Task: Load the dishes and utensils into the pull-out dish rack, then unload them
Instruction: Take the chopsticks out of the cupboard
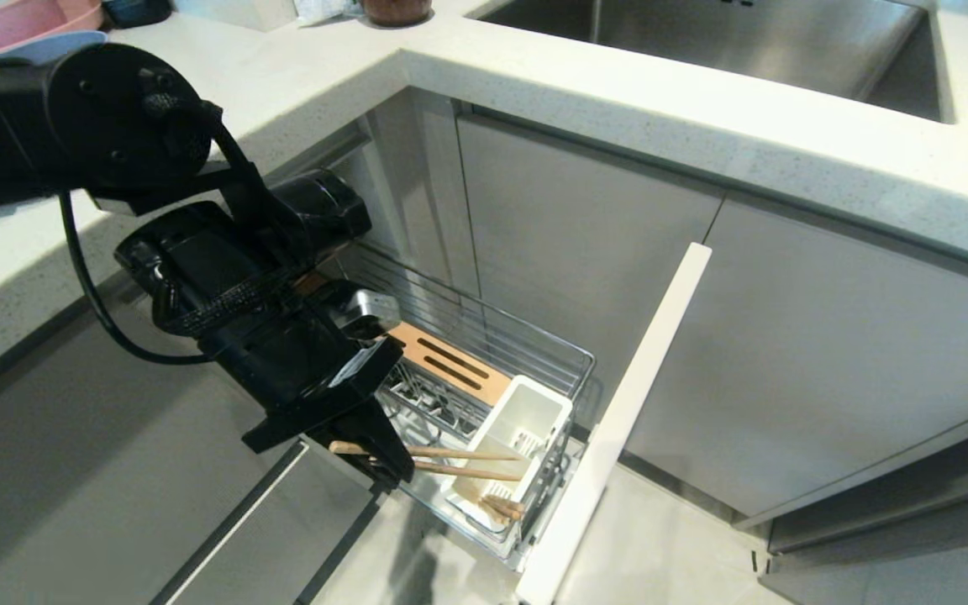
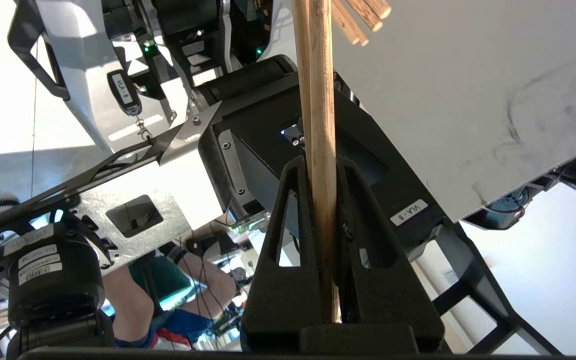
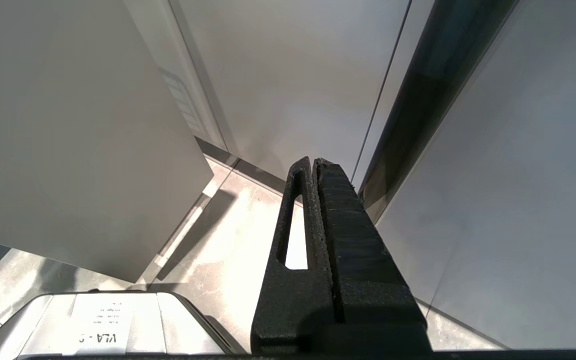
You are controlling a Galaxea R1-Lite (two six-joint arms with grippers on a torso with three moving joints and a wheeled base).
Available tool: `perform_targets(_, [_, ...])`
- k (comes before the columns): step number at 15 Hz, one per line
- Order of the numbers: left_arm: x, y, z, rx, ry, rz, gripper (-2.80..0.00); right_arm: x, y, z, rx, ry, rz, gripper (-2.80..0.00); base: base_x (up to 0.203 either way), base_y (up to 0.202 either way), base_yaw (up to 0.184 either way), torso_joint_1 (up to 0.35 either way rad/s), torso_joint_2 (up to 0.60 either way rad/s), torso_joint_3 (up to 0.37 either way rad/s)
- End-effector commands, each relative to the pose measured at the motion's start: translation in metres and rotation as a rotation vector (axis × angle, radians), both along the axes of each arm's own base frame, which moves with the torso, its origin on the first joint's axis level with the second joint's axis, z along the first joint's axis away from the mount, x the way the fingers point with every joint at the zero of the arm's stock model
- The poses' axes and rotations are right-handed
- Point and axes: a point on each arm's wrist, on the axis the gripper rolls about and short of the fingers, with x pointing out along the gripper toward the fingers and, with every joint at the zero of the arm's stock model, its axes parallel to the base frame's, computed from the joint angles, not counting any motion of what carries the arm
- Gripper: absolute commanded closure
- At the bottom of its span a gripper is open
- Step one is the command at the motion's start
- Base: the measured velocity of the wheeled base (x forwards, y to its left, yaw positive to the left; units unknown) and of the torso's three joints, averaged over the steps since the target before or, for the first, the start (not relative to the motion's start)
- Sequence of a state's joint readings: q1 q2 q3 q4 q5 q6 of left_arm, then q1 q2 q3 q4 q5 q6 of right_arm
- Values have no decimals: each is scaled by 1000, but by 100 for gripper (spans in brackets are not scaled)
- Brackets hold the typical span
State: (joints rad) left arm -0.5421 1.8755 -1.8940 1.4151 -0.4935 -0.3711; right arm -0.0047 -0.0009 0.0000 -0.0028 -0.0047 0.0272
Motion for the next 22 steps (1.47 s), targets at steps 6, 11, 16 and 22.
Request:
perform_targets(6, [-12,7,12,-3,-37,4,0,0,0,0,0,-3,0,0,0,0,0,0,0,0])
perform_targets(11, [-19,11,20,-17,-62,3,0,0,0,0,0,-3,0,0,0,0,0,0,0,0])
perform_targets(16, [-27,13,27,-30,-82,-7,0,0,0,0,0,-3,0,0,0,0,0,0,0,0])
perform_targets(22, [-42,20,39,-36,-124,-13,0,0,0,0,0,-3,0,0,0,0,0,0,0,0])
